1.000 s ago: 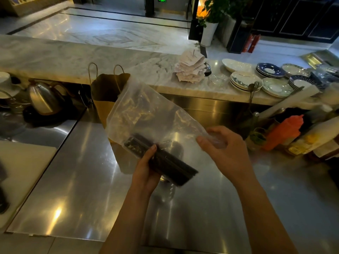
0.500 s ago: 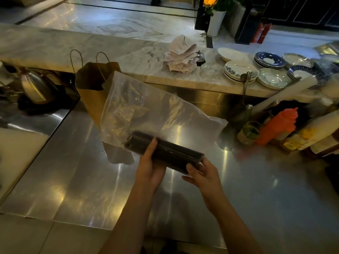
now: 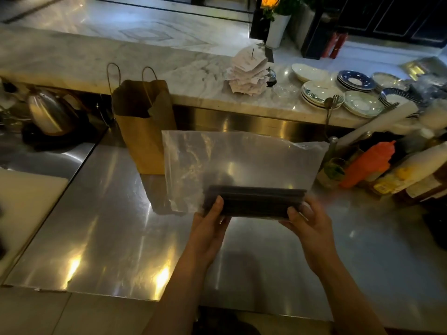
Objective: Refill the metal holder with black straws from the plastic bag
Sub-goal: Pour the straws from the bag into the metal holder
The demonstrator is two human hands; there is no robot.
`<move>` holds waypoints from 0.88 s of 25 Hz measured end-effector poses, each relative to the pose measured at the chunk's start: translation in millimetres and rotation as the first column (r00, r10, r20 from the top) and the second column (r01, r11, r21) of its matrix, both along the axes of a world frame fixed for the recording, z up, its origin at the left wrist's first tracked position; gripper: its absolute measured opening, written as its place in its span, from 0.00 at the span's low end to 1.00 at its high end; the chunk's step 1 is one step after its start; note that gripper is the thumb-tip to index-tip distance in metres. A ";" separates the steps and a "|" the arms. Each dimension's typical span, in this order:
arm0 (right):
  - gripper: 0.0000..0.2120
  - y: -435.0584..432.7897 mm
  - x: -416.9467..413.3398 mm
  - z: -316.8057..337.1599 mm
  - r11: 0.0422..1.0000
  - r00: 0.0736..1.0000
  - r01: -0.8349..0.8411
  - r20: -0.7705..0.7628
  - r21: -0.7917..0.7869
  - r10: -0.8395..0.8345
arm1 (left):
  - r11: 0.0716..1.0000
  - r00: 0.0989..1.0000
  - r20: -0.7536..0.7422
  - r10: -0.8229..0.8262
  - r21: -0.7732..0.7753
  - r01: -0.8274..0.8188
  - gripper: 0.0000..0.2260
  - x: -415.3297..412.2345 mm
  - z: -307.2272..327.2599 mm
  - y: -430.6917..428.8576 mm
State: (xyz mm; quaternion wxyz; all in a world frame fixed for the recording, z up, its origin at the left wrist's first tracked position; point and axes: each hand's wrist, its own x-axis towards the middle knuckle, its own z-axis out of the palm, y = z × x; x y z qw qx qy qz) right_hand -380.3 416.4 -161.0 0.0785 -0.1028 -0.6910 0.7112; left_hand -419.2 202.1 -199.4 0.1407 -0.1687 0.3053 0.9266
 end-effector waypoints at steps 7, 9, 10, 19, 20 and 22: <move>0.15 23.8 12.4 7.4 0.997 0.999 0.028 -0.029 0.074 -0.025 | 0.992 0.998 0.056 0.008 0.129 -0.015 0.30 9.1 -2.2 32.0; 0.15 36.2 14.2 6.9 0.996 0.999 0.035 -0.039 0.085 -0.032 | 0.989 0.998 0.056 -0.001 0.147 -0.007 0.27 8.8 -1.2 44.8; 0.16 43.4 13.8 6.1 0.996 0.999 0.043 -0.037 0.083 -0.040 | 0.988 0.999 0.047 -0.008 0.155 0.000 0.26 8.2 -1.3 51.6; 0.18 119.8 -10.8 17.3 0.991 0.995 -0.048 -0.085 0.128 0.059 | 0.979 0.993 -0.006 0.115 0.171 -0.112 0.12 -3.0 -2.9 141.6; 0.18 124.6 -15.0 18.8 0.987 0.993 -0.063 -0.091 0.150 0.077 | 0.978 0.991 -0.010 0.130 0.167 -0.127 0.10 -3.7 -2.3 147.3; 0.18 134.8 -22.0 21.2 0.978 0.989 -0.097 -0.091 0.186 0.115 | 0.977 0.986 -0.018 0.165 0.142 -0.161 0.10 -5.2 0.4 158.5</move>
